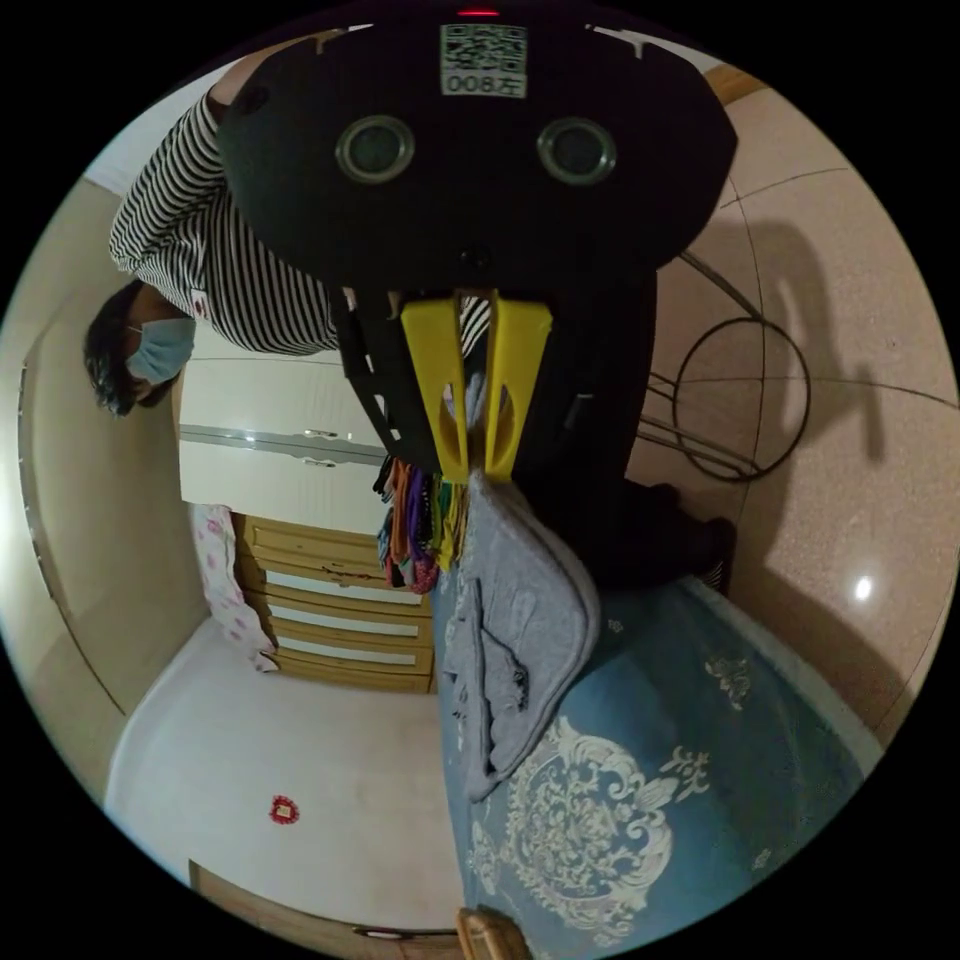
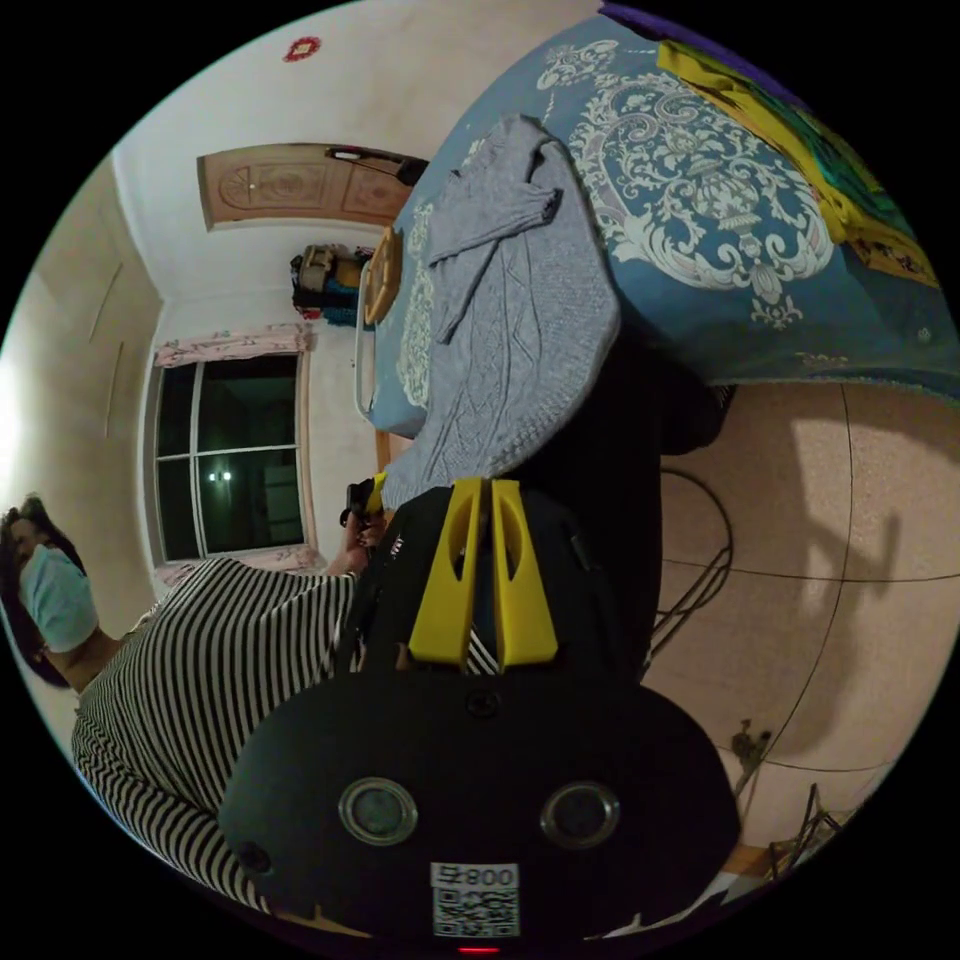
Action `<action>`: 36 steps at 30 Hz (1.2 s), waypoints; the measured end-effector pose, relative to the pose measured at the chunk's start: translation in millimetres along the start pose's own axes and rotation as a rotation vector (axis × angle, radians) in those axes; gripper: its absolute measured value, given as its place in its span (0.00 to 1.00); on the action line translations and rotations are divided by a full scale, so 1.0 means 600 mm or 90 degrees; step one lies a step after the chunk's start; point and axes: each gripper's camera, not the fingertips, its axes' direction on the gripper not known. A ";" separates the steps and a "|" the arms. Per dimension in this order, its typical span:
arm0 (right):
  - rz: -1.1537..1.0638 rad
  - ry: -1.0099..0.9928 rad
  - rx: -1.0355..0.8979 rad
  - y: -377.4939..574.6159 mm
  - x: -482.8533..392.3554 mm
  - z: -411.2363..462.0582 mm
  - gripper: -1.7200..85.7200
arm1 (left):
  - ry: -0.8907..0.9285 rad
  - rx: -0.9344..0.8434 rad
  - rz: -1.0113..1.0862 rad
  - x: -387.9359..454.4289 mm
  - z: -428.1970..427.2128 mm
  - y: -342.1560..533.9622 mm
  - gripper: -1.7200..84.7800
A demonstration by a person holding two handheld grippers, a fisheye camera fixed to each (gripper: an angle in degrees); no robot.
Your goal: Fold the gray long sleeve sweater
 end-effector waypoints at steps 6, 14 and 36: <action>-0.025 -0.042 0.044 -0.094 -0.002 -0.043 0.04 | 0.035 0.016 0.055 0.003 0.003 -0.103 0.06; -0.054 -0.033 0.083 -0.312 0.007 -0.084 0.04 | 0.022 0.032 0.107 -0.007 0.042 -0.333 0.06; 0.021 0.061 0.110 -0.722 0.147 0.038 0.05 | -0.051 0.145 -0.011 -0.420 0.168 -0.616 0.10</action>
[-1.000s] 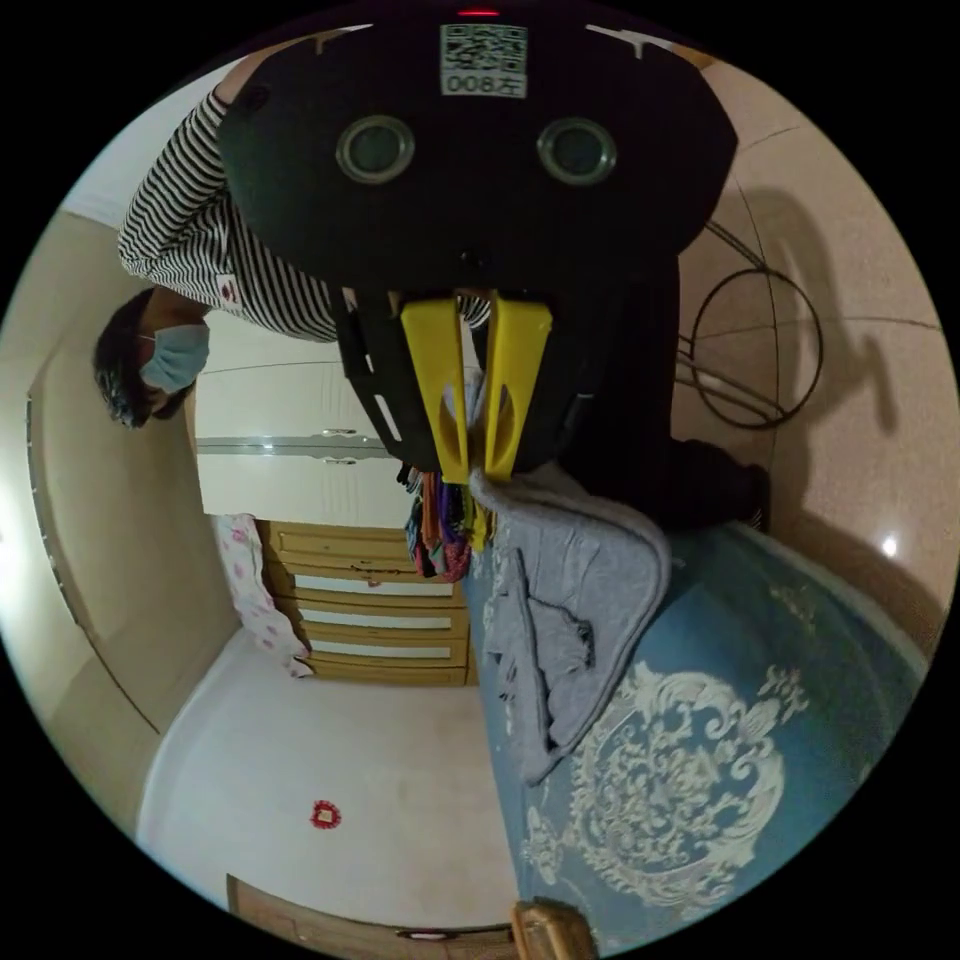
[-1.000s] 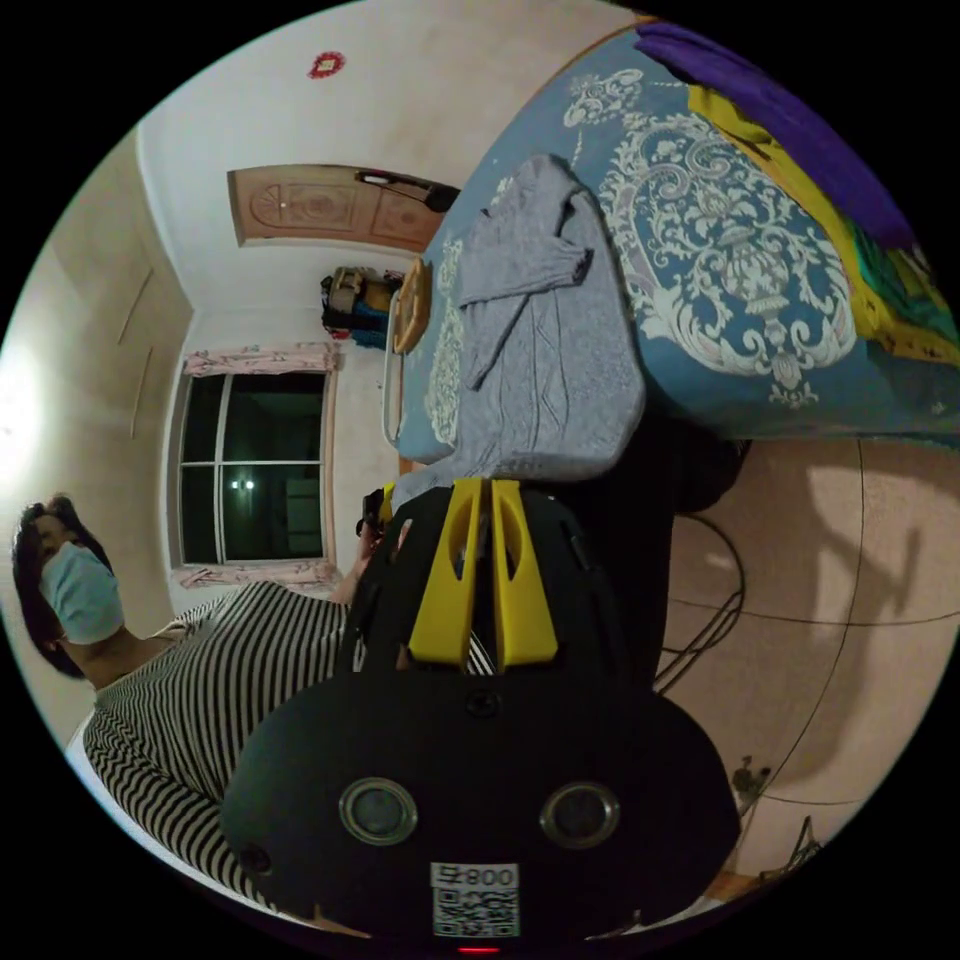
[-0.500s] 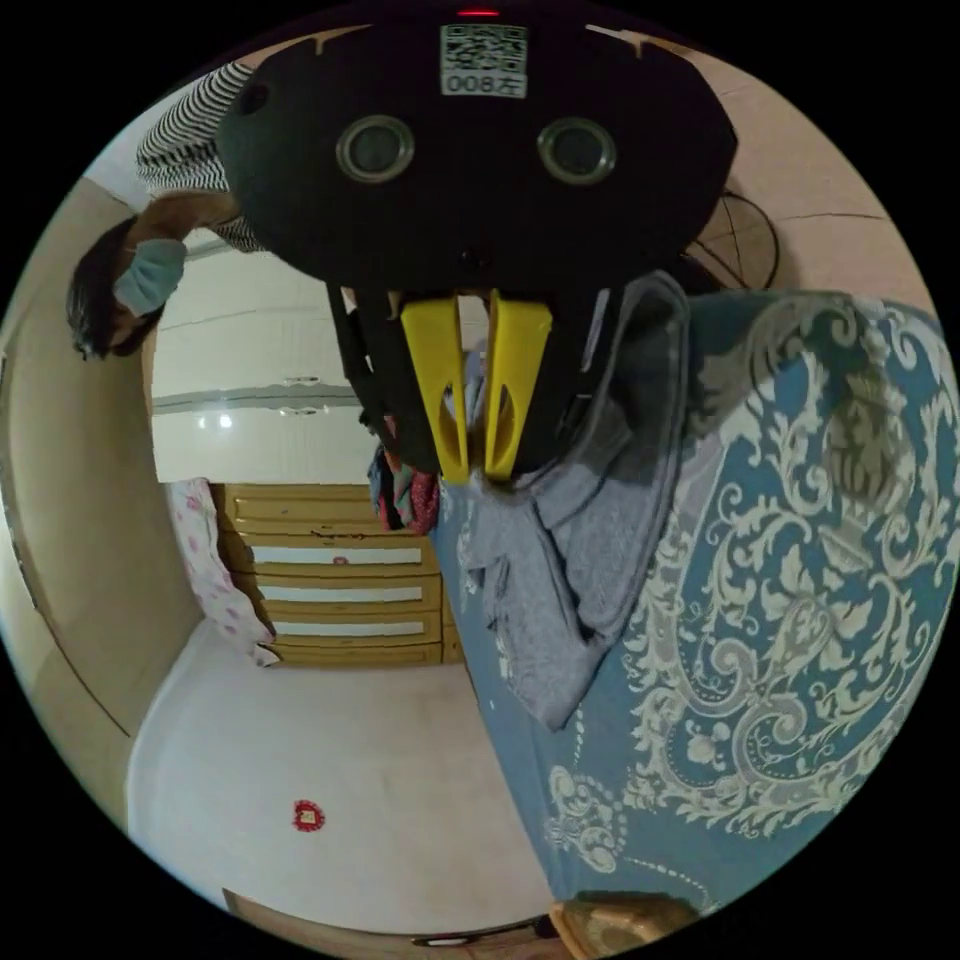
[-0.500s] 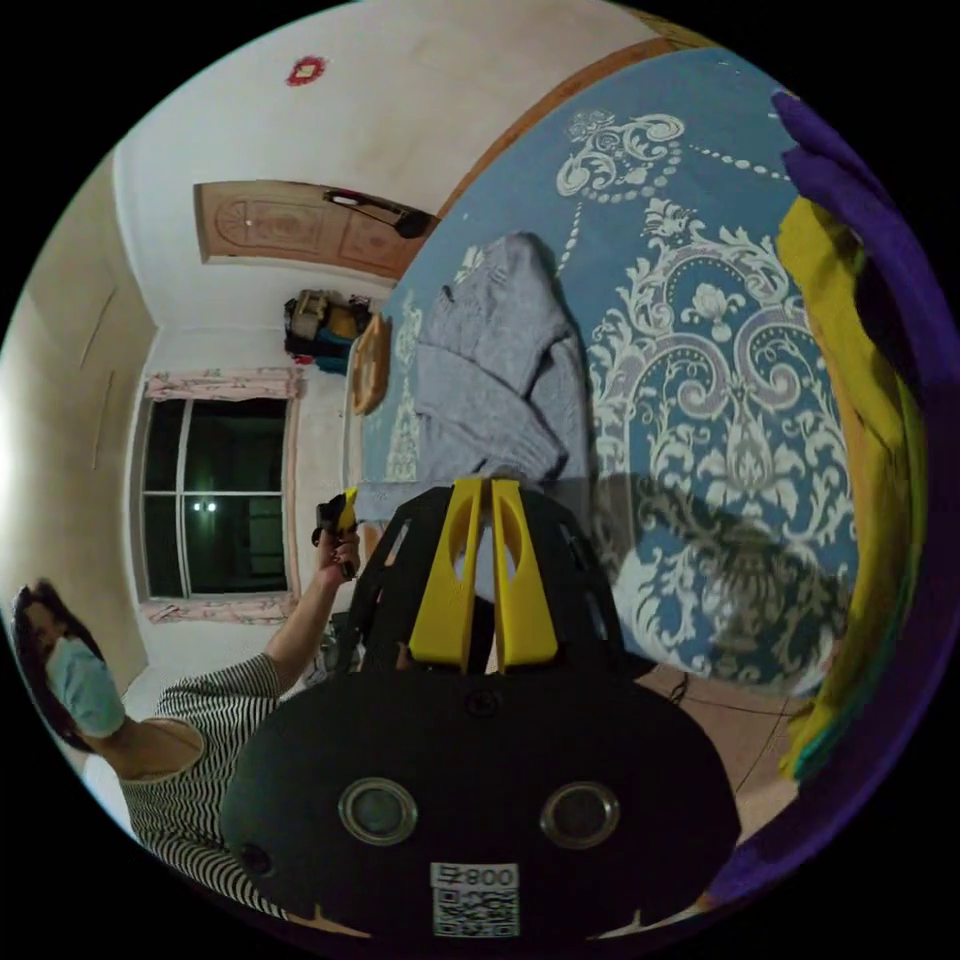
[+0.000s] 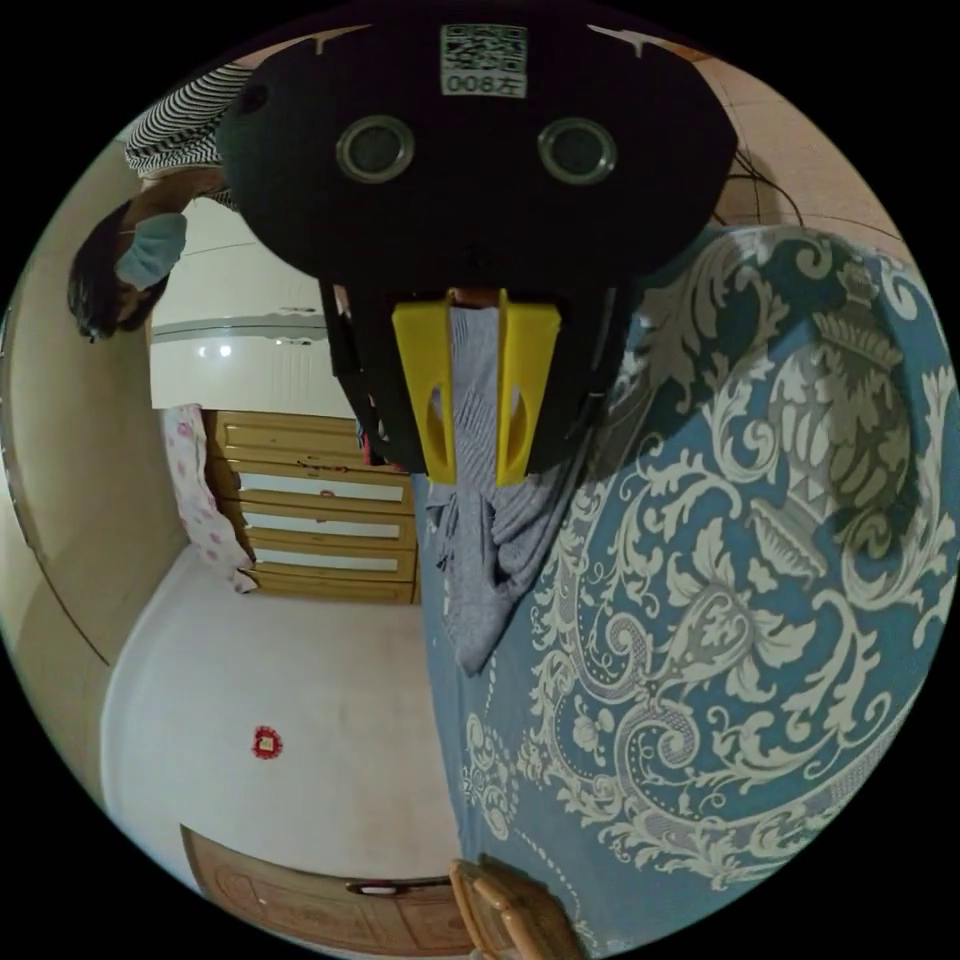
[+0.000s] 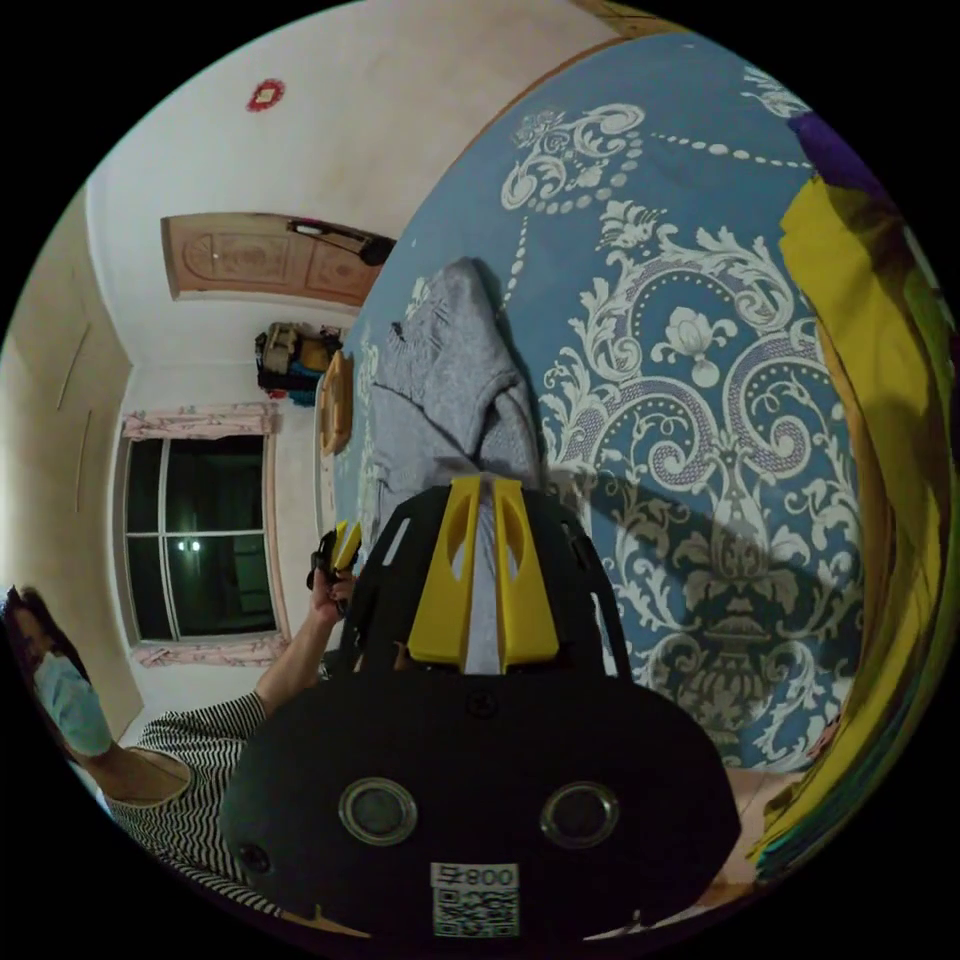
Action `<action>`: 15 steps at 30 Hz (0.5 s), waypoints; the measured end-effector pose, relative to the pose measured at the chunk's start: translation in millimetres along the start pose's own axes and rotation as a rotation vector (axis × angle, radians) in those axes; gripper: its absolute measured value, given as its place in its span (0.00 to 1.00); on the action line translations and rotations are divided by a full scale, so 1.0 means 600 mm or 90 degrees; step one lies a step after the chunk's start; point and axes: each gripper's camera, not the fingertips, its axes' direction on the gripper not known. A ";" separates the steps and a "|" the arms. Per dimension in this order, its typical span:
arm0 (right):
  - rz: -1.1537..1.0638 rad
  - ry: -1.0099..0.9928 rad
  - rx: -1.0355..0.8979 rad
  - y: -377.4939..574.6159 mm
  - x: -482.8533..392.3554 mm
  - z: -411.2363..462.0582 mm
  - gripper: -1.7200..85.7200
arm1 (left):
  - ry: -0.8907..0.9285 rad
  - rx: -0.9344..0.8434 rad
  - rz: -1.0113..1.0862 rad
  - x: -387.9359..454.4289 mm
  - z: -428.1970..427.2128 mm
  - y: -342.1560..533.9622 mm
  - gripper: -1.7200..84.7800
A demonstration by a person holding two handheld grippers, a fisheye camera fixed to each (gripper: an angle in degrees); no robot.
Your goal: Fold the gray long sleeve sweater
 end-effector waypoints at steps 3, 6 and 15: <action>0.002 -0.024 0.049 0.001 0.009 -0.006 0.05 | -0.033 -0.011 0.025 -0.023 0.005 0.023 0.12; -0.030 -0.026 0.026 0.016 -0.004 0.008 0.07 | -0.092 -0.024 0.064 -0.041 0.001 0.061 0.13; -0.087 0.079 -0.066 0.176 0.007 0.090 0.11 | -0.200 -0.105 0.086 -0.174 0.038 0.209 0.15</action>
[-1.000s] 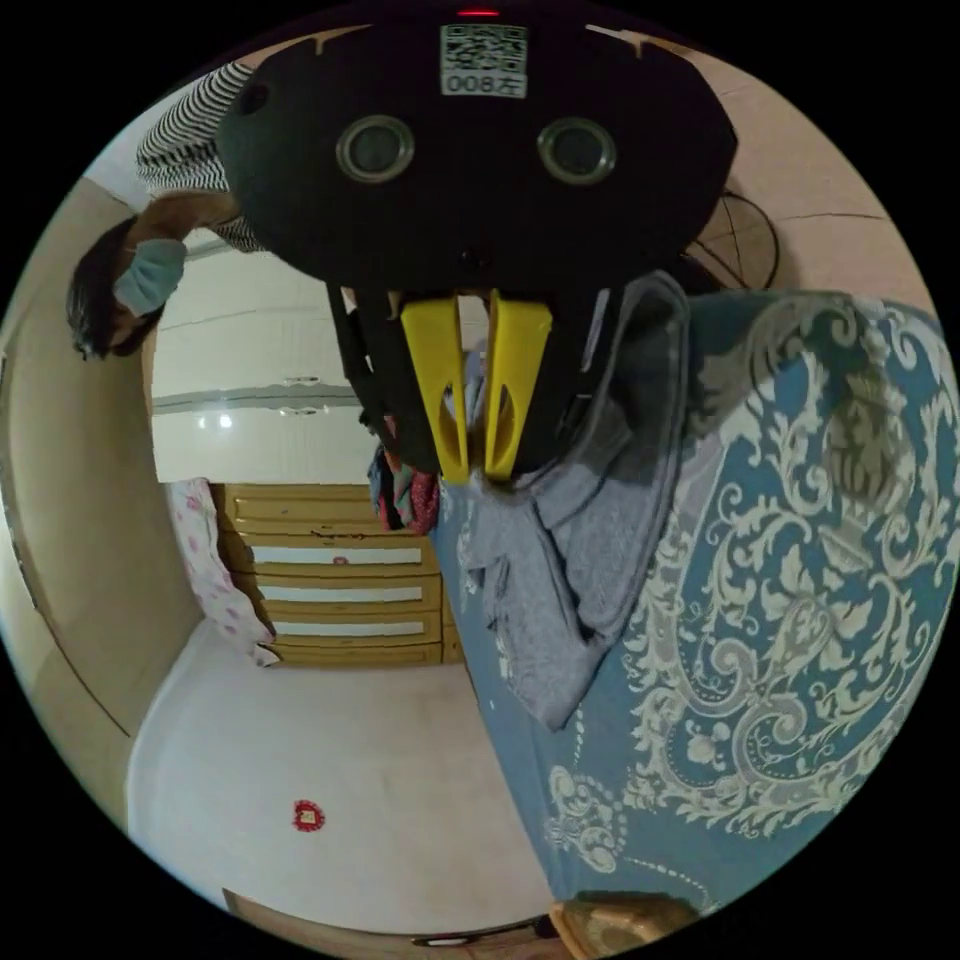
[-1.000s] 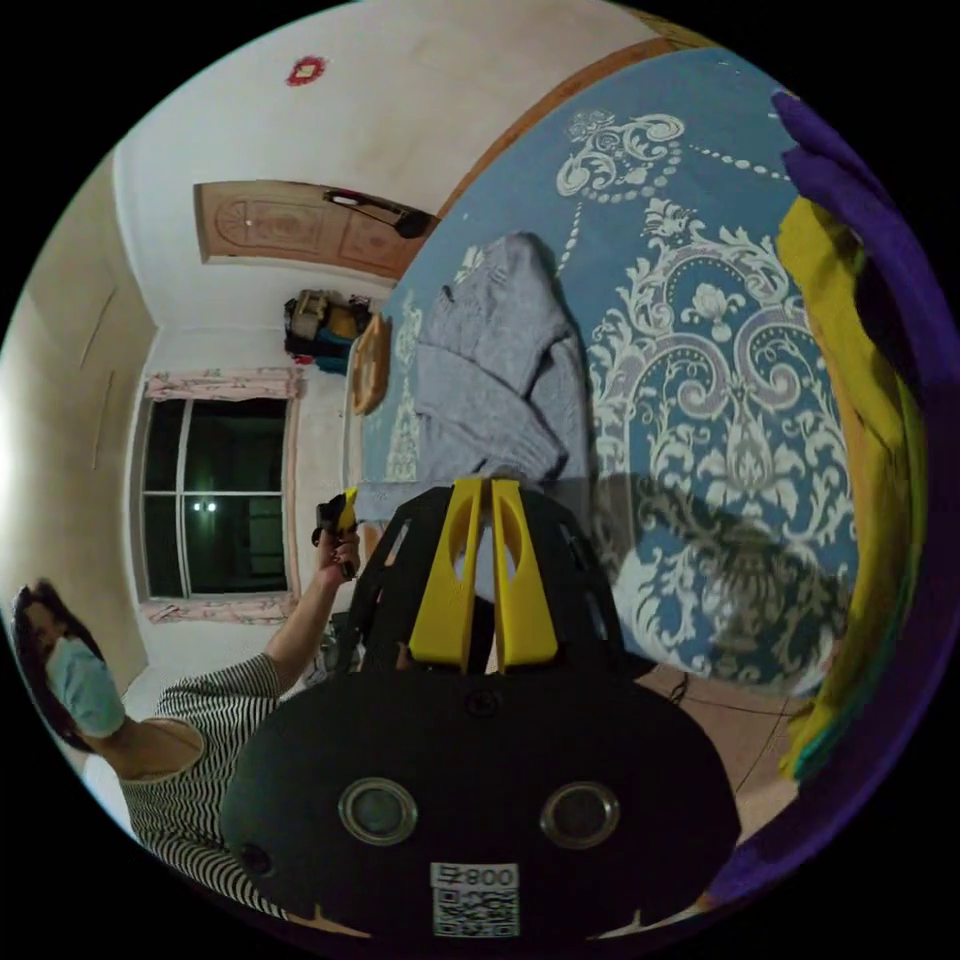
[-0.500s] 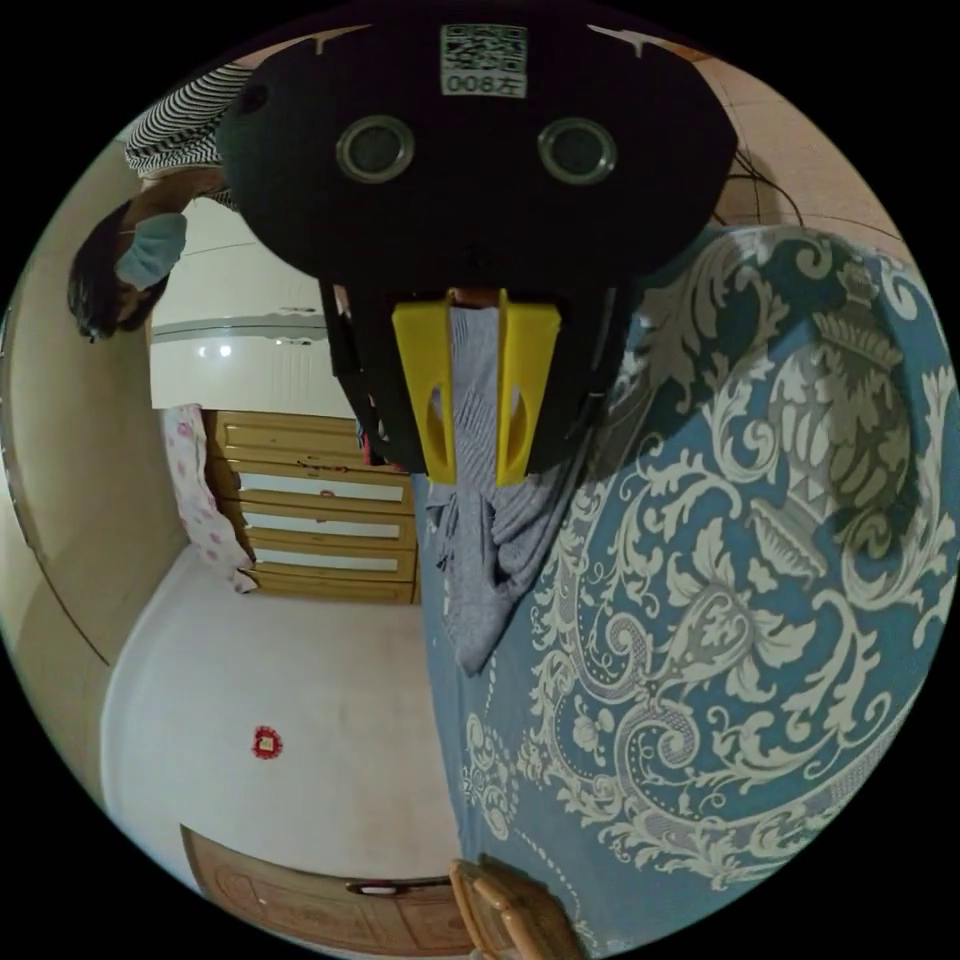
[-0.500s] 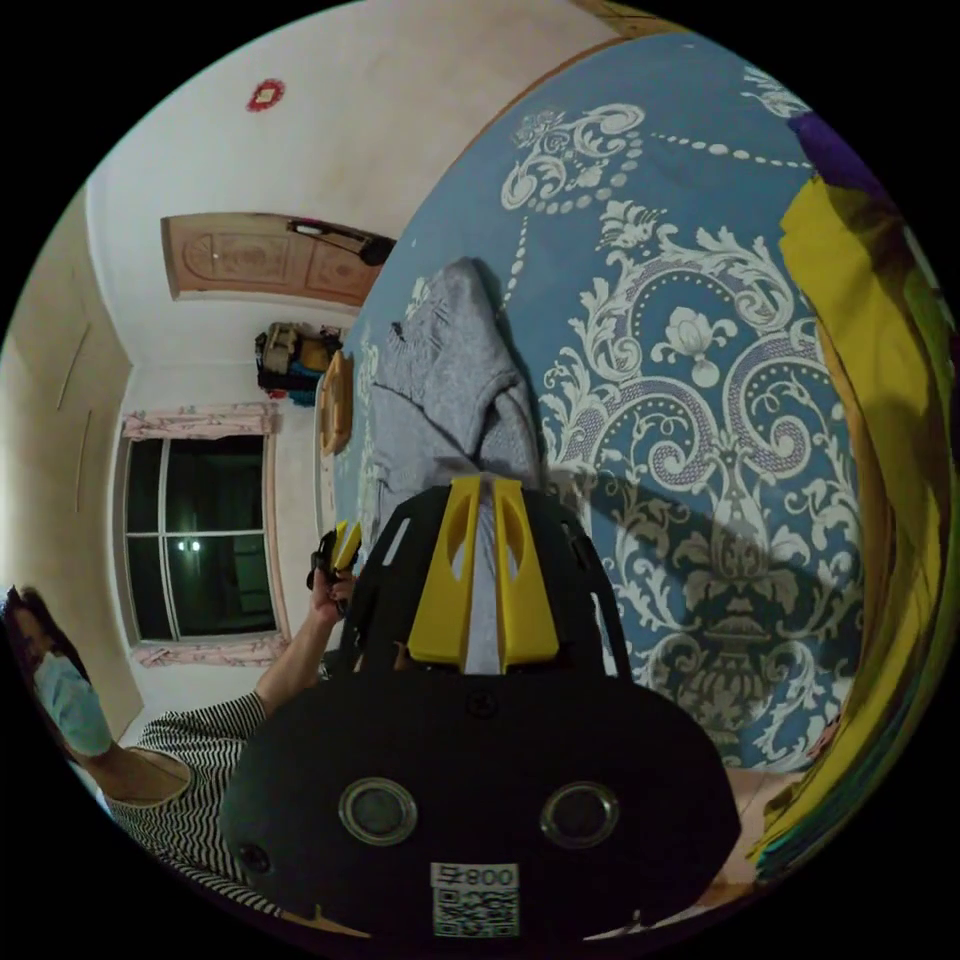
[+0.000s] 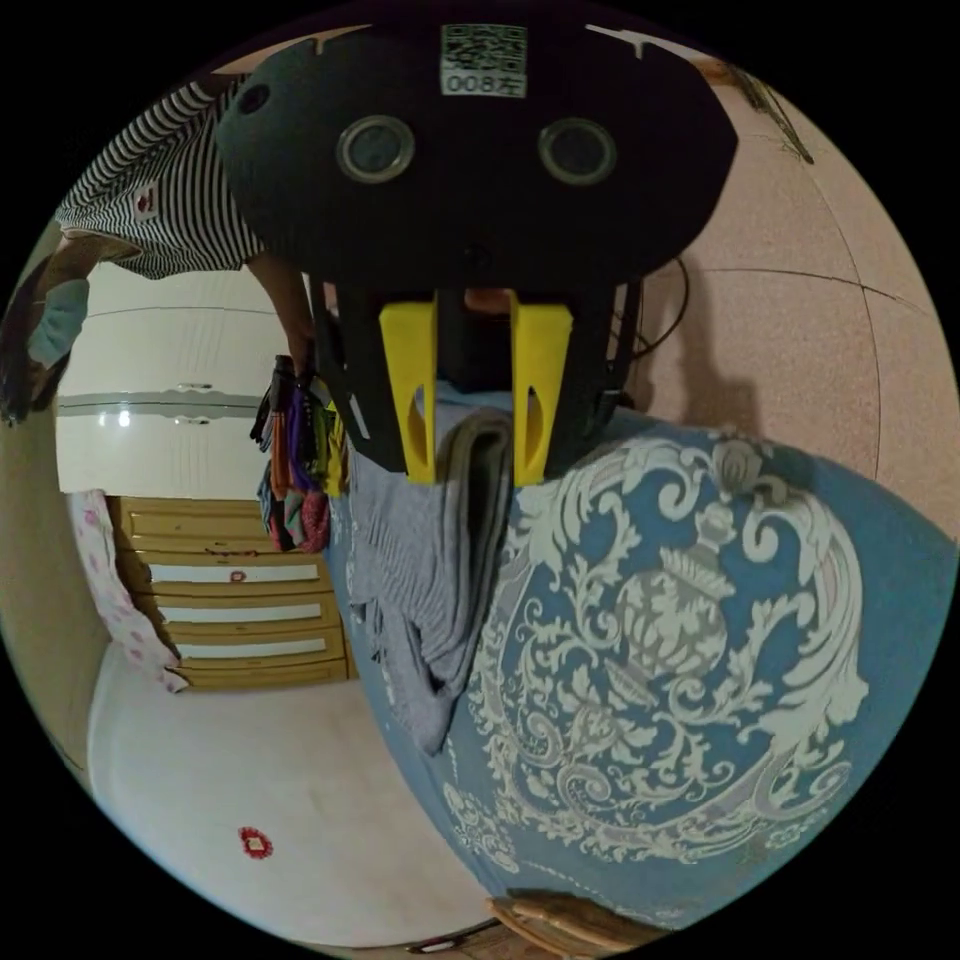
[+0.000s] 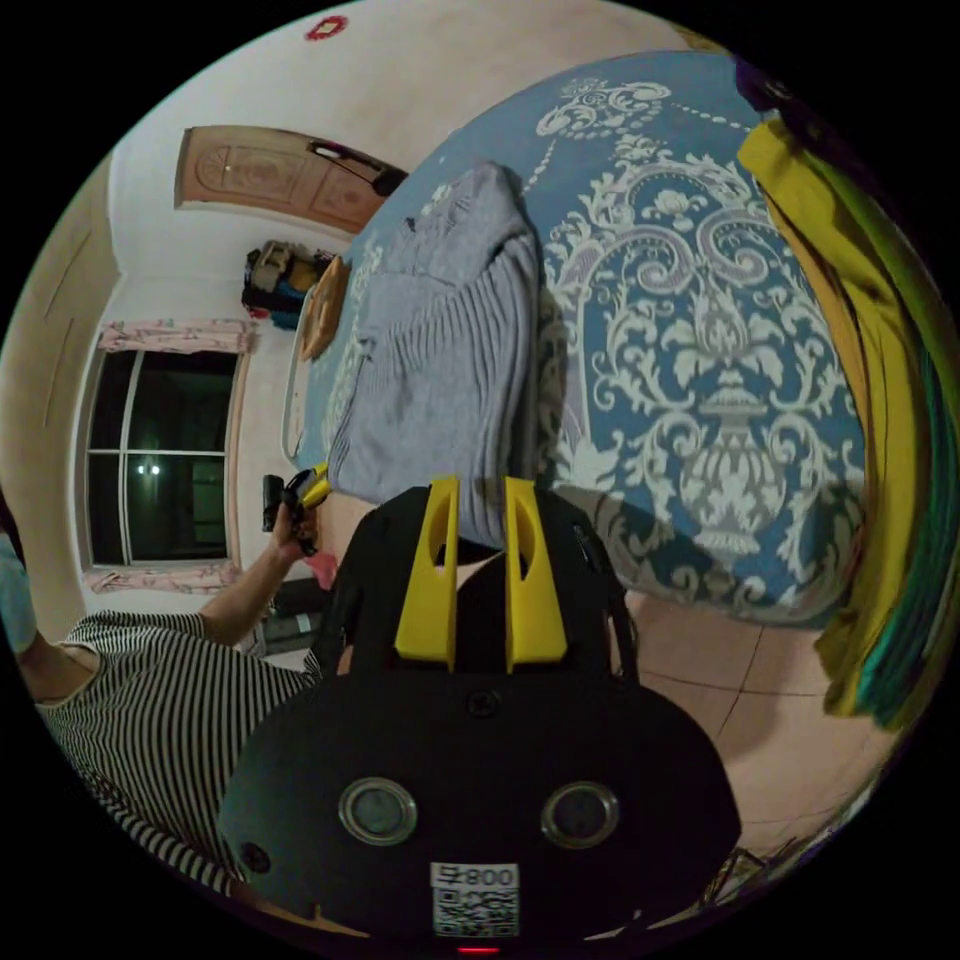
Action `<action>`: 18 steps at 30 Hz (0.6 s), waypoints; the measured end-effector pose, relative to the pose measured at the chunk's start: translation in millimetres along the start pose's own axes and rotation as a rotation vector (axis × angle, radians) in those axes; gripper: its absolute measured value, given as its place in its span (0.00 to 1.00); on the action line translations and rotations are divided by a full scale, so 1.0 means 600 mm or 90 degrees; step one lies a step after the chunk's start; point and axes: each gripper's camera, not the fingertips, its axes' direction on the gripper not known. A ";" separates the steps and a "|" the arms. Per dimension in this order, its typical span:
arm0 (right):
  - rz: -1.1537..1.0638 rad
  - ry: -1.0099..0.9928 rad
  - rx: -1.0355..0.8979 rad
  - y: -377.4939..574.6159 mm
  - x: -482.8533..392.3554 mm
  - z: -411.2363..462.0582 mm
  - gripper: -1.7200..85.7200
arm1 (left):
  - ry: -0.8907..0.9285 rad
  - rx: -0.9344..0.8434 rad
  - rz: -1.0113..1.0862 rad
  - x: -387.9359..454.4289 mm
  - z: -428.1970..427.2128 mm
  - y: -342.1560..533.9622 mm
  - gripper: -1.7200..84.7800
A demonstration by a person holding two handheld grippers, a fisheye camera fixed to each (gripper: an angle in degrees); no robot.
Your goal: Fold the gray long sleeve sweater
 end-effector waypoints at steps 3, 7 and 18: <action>0.000 -0.010 -0.005 0.030 -0.002 0.028 0.10 | -0.010 0.007 0.004 -0.008 0.036 0.022 0.14; -0.062 0.045 0.041 0.014 -0.057 0.036 0.10 | -0.085 0.029 0.086 0.051 0.064 0.015 0.13; -0.197 0.325 -0.011 -0.154 -0.200 0.237 0.09 | -0.309 -0.084 0.273 0.213 0.413 -0.092 0.11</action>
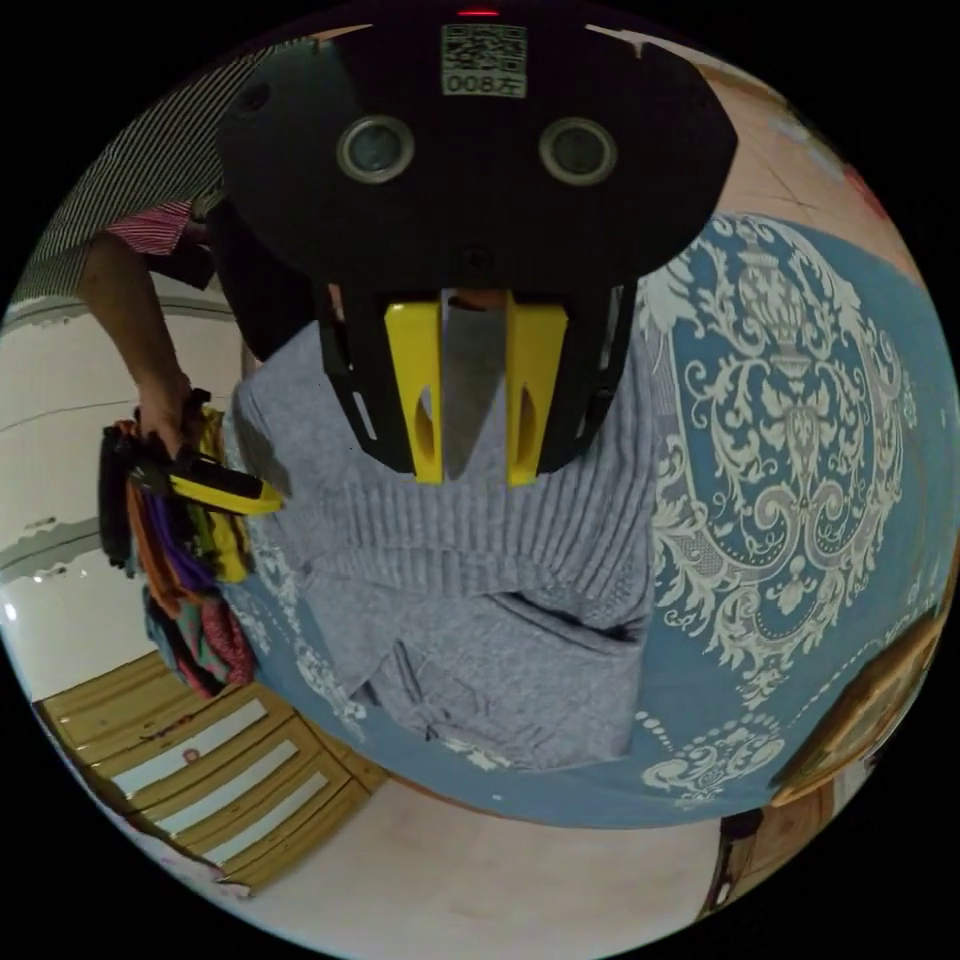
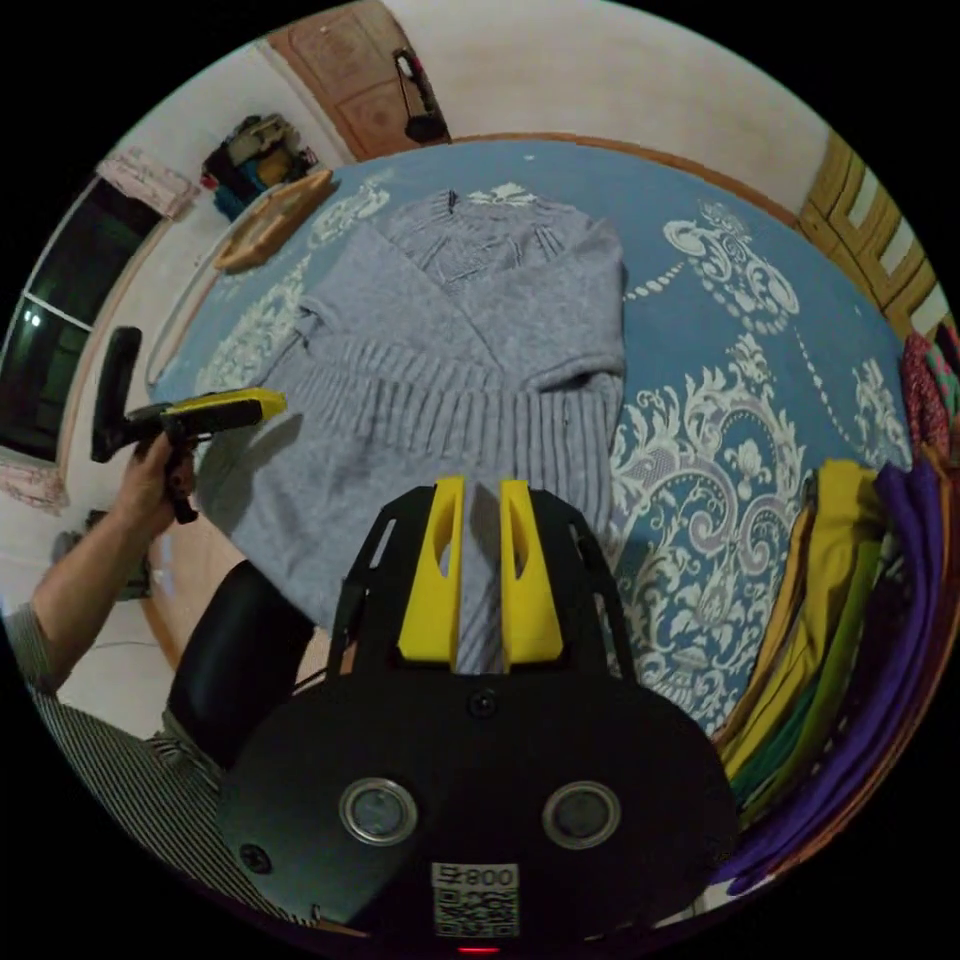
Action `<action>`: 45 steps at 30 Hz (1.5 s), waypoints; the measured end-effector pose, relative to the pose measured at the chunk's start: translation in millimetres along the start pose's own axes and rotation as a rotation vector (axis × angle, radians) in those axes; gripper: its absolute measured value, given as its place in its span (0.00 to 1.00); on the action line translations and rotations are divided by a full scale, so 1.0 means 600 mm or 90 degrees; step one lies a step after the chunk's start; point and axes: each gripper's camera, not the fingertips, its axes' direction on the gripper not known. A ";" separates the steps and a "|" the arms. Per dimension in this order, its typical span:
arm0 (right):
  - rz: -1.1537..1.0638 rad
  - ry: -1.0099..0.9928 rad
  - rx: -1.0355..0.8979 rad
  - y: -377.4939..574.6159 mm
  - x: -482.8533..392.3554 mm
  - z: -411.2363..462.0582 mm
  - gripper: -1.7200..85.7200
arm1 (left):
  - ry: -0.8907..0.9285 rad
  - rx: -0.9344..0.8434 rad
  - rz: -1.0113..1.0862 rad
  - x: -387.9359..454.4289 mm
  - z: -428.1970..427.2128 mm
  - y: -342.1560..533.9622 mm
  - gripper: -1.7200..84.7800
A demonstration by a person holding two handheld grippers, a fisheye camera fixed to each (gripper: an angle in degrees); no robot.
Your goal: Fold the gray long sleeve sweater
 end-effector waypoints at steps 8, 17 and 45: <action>-0.014 0.053 -0.030 -0.014 -0.027 0.076 0.04 | -0.053 -0.012 0.036 0.024 0.048 0.002 0.05; 0.026 -0.004 0.100 0.032 -0.007 -0.028 0.03 | 0.003 0.104 0.031 0.041 -0.046 0.018 0.04; 0.148 -0.221 0.090 0.232 0.153 -0.151 0.09 | 0.161 0.086 -0.187 -0.179 -0.281 0.228 0.17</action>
